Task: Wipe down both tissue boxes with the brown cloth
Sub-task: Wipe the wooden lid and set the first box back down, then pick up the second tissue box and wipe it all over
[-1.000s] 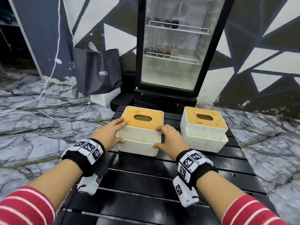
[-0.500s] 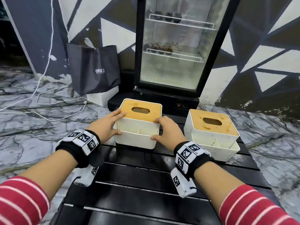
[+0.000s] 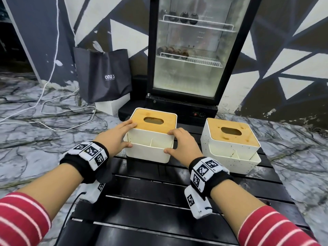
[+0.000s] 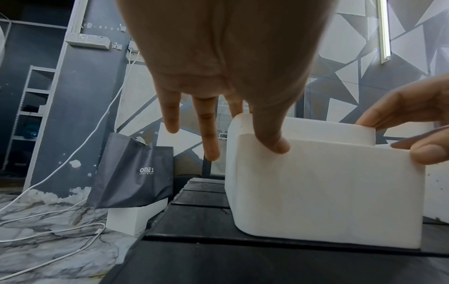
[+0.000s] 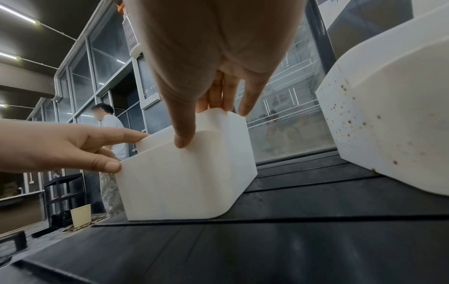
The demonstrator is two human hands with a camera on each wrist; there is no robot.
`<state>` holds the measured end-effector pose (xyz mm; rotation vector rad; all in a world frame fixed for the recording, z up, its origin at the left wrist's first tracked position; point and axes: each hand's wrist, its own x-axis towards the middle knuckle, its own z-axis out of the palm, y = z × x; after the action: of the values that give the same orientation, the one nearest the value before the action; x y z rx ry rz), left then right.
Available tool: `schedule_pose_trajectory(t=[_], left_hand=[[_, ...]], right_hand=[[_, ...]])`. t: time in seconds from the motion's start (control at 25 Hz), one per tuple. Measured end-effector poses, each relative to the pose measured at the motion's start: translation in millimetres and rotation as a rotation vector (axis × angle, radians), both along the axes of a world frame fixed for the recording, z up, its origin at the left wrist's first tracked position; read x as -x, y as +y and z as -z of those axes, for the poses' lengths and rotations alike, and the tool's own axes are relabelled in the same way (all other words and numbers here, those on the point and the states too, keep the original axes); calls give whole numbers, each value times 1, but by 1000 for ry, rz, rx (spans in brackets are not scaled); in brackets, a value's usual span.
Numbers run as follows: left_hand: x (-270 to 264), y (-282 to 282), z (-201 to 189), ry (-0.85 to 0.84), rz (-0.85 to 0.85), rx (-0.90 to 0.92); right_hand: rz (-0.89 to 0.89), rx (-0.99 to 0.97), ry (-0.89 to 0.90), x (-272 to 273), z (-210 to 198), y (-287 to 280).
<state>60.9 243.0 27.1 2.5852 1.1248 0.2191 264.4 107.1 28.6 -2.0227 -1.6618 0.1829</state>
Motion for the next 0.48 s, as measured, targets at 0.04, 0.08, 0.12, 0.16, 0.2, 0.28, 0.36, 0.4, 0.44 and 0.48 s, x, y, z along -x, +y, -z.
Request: schedule_pose_trajectory(t=[0.04,0.08,0.12,0.16,0.2,0.28,0.36,0.4,0.44,0.48], left_hand=[[0,0,0,10,-4,1],[-1,0,-1,21,-9,-3],[-1,0,-1,32,-12,-8],[-2,0,-2,43,-14,-11],[-3,1,-2,53,-16,-12],[-5,0,-1,64,-23,-9],[-8,-1,-1,75,-34,-12],[-9,-3,-2,91,-42,-20],[-10,-4,-3,122,-49,-39],[-10,-6,-5,164,-58,-69]], right_hand=[[-1,-2,3,0,0,0],[-1,-4,7,0,1,1],[-2,-6,10,-1,1,1],[-2,-9,13,-1,2,1],[-2,-11,16,-1,3,1],[-5,-10,16,-2,3,2],[-8,2,13,-4,2,3],[-15,12,12,-4,1,4],[-26,27,5,-4,-1,4],[-36,47,-13,-4,-4,3]])
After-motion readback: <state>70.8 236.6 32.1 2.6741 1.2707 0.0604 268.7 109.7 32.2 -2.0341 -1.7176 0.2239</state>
